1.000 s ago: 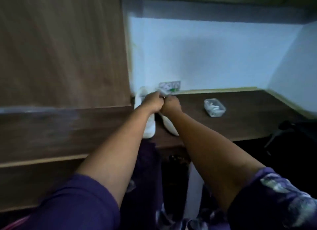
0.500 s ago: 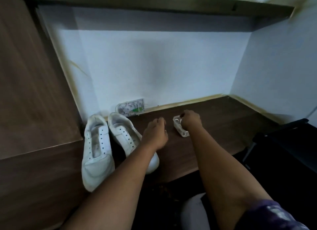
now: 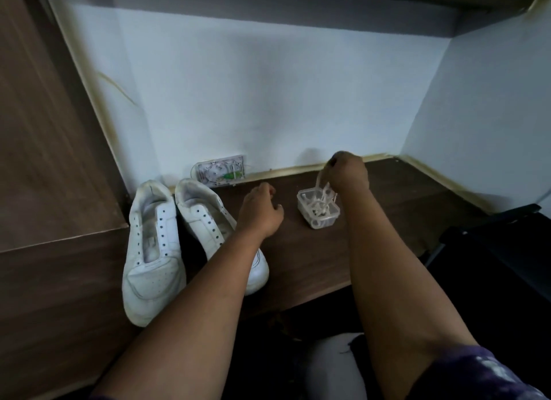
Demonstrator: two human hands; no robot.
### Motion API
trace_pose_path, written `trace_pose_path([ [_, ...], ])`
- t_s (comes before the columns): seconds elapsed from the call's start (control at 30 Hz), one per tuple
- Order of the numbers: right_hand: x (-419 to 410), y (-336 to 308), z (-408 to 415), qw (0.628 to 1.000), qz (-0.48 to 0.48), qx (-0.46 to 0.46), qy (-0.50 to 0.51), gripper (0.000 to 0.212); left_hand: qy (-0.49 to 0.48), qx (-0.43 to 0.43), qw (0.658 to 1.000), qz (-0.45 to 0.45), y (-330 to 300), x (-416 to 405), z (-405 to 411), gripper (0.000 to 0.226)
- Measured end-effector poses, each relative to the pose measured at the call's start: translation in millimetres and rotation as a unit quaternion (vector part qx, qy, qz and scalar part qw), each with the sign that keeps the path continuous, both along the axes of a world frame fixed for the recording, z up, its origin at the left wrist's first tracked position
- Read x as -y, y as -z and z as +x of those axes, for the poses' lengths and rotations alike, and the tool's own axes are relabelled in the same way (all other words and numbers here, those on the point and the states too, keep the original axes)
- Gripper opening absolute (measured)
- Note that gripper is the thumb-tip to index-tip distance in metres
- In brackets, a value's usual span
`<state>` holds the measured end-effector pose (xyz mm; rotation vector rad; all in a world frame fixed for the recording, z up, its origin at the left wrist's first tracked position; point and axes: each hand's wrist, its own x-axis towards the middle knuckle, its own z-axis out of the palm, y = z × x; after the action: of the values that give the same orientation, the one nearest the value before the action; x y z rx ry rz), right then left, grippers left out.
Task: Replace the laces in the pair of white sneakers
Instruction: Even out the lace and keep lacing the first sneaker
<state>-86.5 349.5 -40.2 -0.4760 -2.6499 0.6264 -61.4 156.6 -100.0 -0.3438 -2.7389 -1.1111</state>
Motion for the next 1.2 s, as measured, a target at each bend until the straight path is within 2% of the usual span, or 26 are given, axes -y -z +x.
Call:
trace_pose_path([
  [0.1,23.8,-35.0,13.3,0.98,-0.077,-0.179,-0.04,0.012,0.02,0.027,0.998,0.058,-13.7,-9.8,7.1,0.05],
  [0.17,43.0,-54.9,22.0,0.968,-0.085,-0.215,-0.098,0.01,0.047,0.049,0.988,0.14,-26.4,-19.7,8.9,0.056],
  [0.27,67.6,-73.0,36.0,0.965,-0.068,-0.192,-0.167,0.008,0.086,0.092,0.931,0.342,-45.9,-29.9,11.9,0.065],
  [0.3,72.2,-75.0,38.9,0.961,-0.076,-0.177,-0.196,0.007,0.092,0.097,0.919,0.371,-52.8,-30.9,14.0,0.062],
  [0.33,75.0,-75.0,41.1,0.958,-0.082,-0.16,-0.223,0.007,0.092,0.096,0.914,0.382,-56.2,-31.0,14.6,0.052],
  [0.4,76.4,-72.2,41.8,0.955,-0.082,-0.133,-0.25,0.006,0.083,0.102,0.911,0.391,-63.4,-27.4,16.1,0.017],
  [0.43,74.7,-69.1,40.1,0.957,-0.093,-0.129,-0.245,0.005,0.078,0.107,0.908,0.398,-64.2,-24.5,14.1,0.012],
  [0.5,68.0,-65.0,38.3,0.957,-0.137,-0.139,-0.212,0.004,0.066,0.11,0.899,0.419,-64.6,-17.1,8.3,0.022],
  [0.57,57.7,-57.2,34.4,0.949,-0.204,-0.131,-0.201,0.017,0.043,0.112,0.876,0.466,-70.2,-9.3,4.3,0.024],
  [0.67,49.0,-38.6,29.5,0.931,-0.273,-0.009,-0.242,0.04,0.041,0.126,0.8,0.586,-86.8,3.8,1.8,0.031],
  [0.7,48.1,-27.3,25.5,0.938,-0.243,0.041,-0.243,0.05,0.053,0.134,0.771,0.621,-93.7,7.7,2.6,0.032],
  [0.77,49.8,2.2,17.4,0.961,-0.117,0.108,-0.228,0.059,0.078,0.15,0.714,0.679,-108.8,14.5,7.8,0.032],
  [0.83,51.7,29.7,14.9,0.976,-0.064,0.103,-0.179,0.043,0.099,0.152,0.681,0.71,-122.0,20.4,13.8,0.031],
  [0.9,46.8,44.4,17.3,0.988,-0.098,0.065,-0.104,0.022,0.115,0.138,0.67,0.721,-131.0,26.8,18.1,0.03],
  [0.97,38.1,46.2,17.1,0.983,-0.182,0.016,-0.022,0.021,0.115,0.121,0.67,0.723,-136.3,34.9,20.4,0.03],
  [1.03,30.0,40.0,17.2,0.973,-0.226,-0.035,0.029,0.021,0.108,0.109,0.669,0.727,-138.7,43.1,22.6,0.029],
  [1.1,26.0,36.1,16.9,0.969,-0.241,-0.044,-0.015,0.021,0.105,0.106,0.664,0.732,-139.3,49.5,24.7,0.029],
  [1.17,29.1,35.3,22.3,0.97,-0.208,0.016,-0.122,0.041,0.107,0.11,0.658,0.737,-139.4,52.5,27.6,0.029],
  [1.2,31.8,37.6,23.7,0.973,-0.15,0.063,-0.165,0.055,0.111,0.113,0.657,0.737,-139.7,52.5,29.7,0.029],
])
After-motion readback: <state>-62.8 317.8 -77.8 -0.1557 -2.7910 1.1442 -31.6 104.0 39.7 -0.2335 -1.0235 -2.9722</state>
